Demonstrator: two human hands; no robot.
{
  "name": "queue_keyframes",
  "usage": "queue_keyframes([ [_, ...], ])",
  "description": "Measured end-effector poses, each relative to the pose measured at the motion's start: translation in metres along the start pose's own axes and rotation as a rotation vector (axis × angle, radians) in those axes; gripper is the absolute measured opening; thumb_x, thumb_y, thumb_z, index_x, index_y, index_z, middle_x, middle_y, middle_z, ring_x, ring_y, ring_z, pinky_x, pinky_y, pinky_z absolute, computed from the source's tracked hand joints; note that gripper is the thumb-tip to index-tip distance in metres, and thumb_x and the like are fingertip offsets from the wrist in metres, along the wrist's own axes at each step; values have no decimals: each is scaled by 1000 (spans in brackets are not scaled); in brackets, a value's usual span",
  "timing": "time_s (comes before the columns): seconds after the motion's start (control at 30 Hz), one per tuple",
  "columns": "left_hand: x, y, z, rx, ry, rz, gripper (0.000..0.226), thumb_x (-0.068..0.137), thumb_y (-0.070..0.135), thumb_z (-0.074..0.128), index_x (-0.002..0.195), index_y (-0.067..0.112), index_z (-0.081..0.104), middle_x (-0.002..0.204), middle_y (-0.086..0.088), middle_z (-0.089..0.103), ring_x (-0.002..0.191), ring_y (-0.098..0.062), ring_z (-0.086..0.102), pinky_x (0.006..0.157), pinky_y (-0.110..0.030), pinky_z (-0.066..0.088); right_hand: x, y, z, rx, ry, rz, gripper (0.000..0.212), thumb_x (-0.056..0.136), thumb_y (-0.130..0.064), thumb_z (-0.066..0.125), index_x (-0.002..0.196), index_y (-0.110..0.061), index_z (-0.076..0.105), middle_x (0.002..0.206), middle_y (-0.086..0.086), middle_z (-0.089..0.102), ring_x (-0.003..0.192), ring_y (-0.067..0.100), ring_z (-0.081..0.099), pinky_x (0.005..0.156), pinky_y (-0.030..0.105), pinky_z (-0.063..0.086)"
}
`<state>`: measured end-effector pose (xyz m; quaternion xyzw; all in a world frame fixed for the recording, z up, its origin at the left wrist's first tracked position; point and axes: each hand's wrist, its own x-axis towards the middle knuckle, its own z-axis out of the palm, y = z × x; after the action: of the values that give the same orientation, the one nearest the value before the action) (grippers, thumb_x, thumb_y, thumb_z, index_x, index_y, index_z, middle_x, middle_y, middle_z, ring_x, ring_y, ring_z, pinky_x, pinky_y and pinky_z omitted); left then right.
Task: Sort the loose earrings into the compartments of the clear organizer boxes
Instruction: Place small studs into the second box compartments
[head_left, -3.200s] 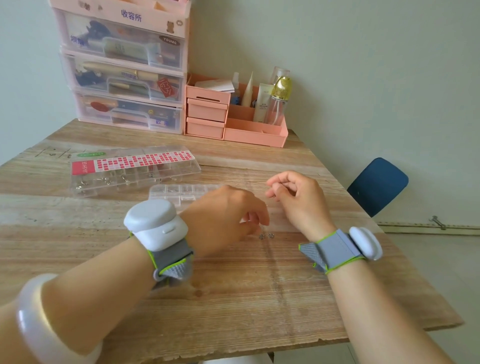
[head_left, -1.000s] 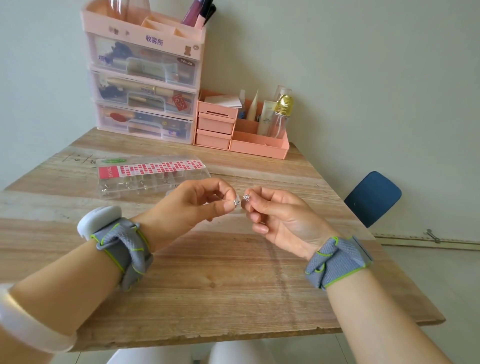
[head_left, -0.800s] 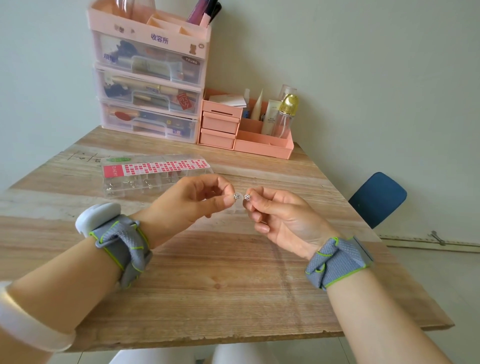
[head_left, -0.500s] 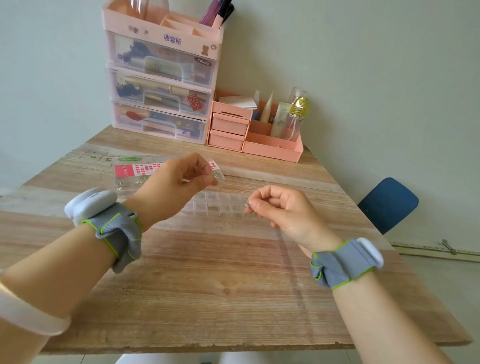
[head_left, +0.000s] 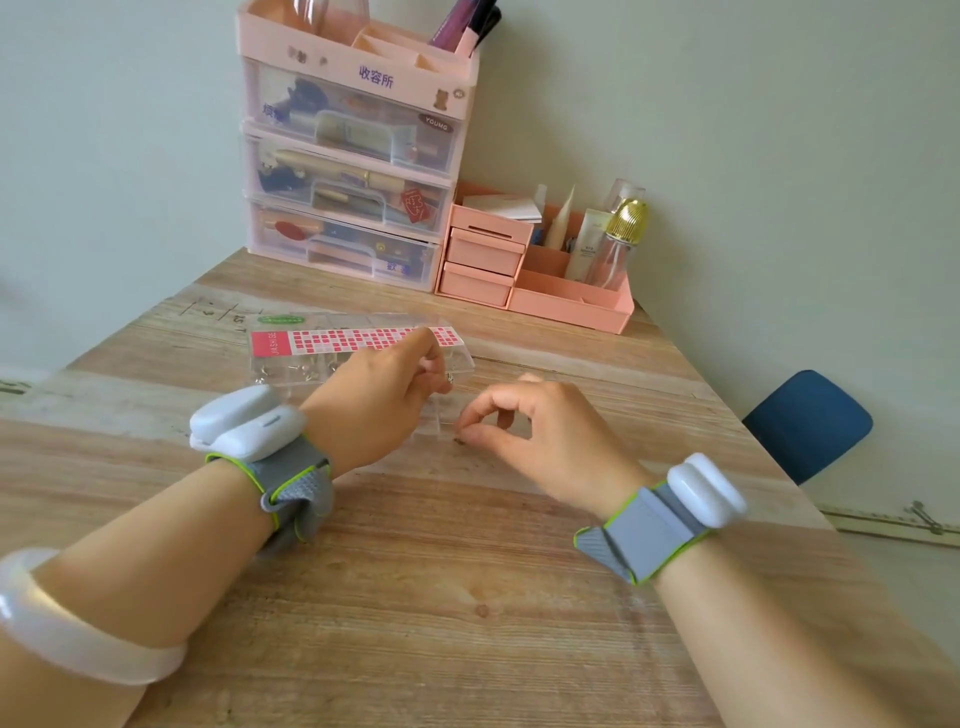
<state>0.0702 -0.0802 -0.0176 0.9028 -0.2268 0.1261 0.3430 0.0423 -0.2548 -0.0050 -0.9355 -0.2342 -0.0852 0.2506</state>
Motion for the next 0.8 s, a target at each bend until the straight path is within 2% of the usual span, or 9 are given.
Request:
queue_keyframes([
  [0.07,0,0,1,6,9,-1,10,94,14,43,89,21,39,107,3,68,70,-14,61,59,-21,42,5,3,4,-97,40,-72,5,83,-31,65,82,-29,70,81,-18,55,85,11,46,78,35,43],
  [0.13,-1,-1,1,-1,14,-9,12,94,15,43,88,23,38,105,4,69,79,-21,65,67,-30,49,9,6,7,-151,107,-141,5,82,-30,66,82,-28,70,86,-16,55,88,14,47,76,36,43],
  [0.2,-1,-1,2,12,9,-4,13,94,15,43,87,24,37,102,3,69,75,-23,63,69,-36,51,13,9,9,-162,168,-181,5,82,-28,66,82,-25,70,91,-10,59,90,17,52,76,36,45],
  [0.33,-1,-1,1,13,4,-9,12,94,13,42,87,22,38,99,3,69,62,-15,56,65,-31,48,16,12,15,-199,184,-249,8,82,-29,61,82,-24,67,94,-10,66,84,19,62,65,39,51],
  [0.5,-1,-2,0,12,-9,-14,9,94,13,42,88,19,39,91,10,64,53,5,50,51,-9,36,14,15,21,-174,202,-255,4,82,-27,62,83,-27,58,84,-11,65,73,19,62,56,42,51],
  [0.6,-3,-3,-2,-27,-7,-15,6,94,14,44,89,17,43,99,5,69,82,-13,65,68,-23,49,14,16,19,-88,210,-163,11,82,-24,67,87,-26,58,81,-9,67,71,16,64,63,42,53],
  [0.67,-5,-4,-4,-30,1,-8,5,92,13,49,88,17,48,97,4,70,88,-16,66,76,-29,51,14,16,18,-20,201,-87,6,82,-23,68,87,-23,66,79,-9,70,71,9,64,69,35,52],
  [0.73,-7,-4,-6,-2,7,23,3,89,13,54,87,15,56,89,4,67,83,-12,63,78,-25,50,15,16,17,49,196,-25,4,83,-22,68,85,-21,71,77,-8,71,69,7,63,71,29,50],
  [0.8,-9,-3,-8,34,-4,64,3,86,15,58,85,17,61,82,9,62,76,-5,56,74,-12,45,16,15,16,110,192,20,5,83,-22,67,85,-21,72,77,-7,71,69,8,62,71,27,49],
])
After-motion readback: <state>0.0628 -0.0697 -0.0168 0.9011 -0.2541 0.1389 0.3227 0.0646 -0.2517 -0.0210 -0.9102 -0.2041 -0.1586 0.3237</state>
